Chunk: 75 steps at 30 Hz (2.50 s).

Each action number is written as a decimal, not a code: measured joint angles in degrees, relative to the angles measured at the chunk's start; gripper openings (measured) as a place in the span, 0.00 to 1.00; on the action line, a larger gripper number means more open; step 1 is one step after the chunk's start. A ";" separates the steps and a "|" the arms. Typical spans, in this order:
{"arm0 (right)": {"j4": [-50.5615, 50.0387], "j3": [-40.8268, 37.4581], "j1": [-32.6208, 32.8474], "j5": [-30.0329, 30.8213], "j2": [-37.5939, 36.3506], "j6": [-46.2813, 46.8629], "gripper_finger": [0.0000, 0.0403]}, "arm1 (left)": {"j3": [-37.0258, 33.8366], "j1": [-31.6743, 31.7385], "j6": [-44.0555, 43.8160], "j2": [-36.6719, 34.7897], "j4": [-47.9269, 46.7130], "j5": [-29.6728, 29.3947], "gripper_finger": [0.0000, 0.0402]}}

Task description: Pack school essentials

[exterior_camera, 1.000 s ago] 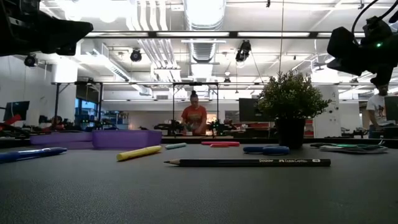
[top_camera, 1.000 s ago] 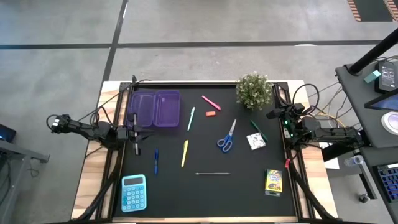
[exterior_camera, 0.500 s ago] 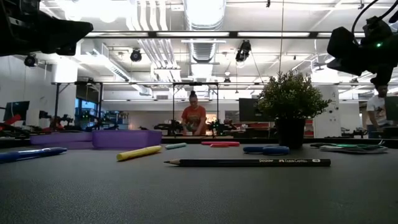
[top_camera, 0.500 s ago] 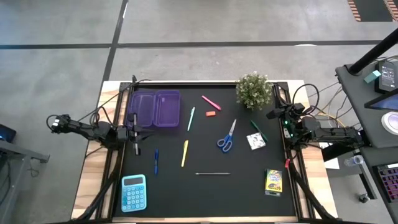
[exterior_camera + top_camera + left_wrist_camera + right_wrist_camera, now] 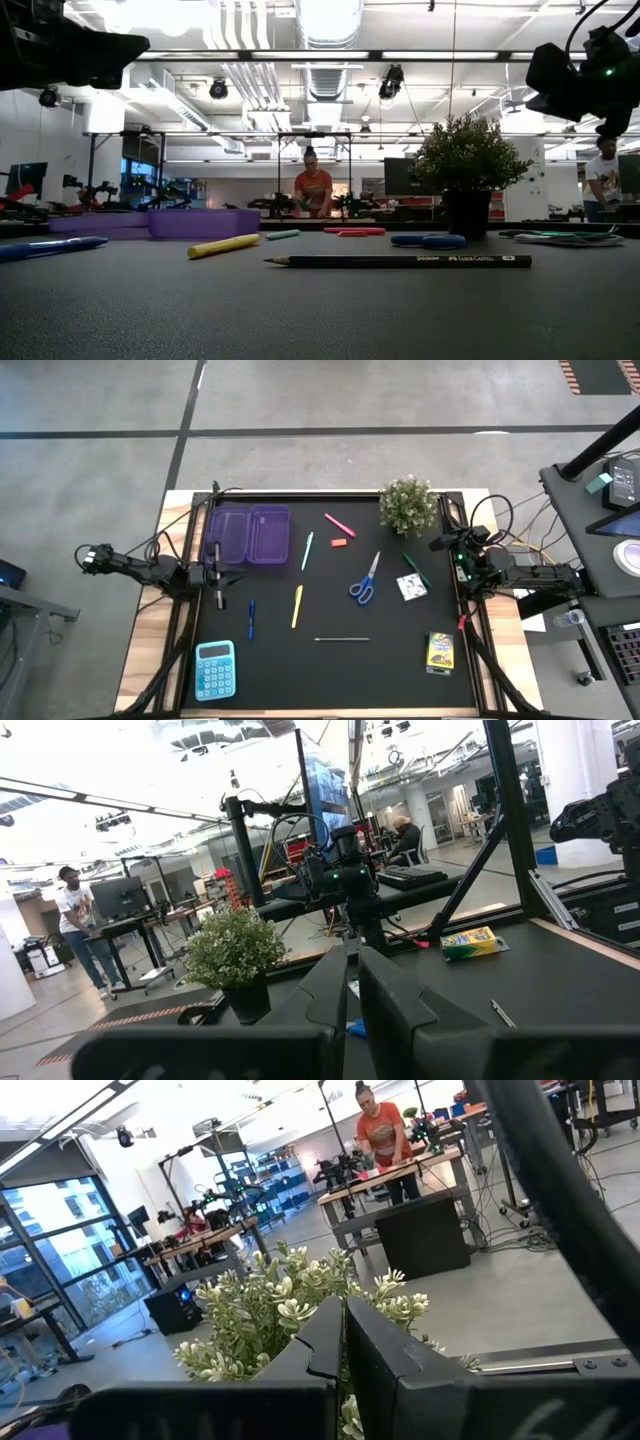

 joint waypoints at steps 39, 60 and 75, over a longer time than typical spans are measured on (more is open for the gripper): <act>18.18 18.40 0.24 -49.01 35.66 0.59 0.02 | -0.02 0.02 -21.72 0.66 27.55 -11.99 0.03; -39.45 61.15 0.26 -49.35 69.15 12.34 0.02 | 0.00 0.02 -15.94 0.55 29.08 -14.73 0.03; -51.92 87.09 -7.21 -56.31 95.25 -6.98 0.02 | 0.00 0.02 -9.95 0.61 29.33 -14.91 0.03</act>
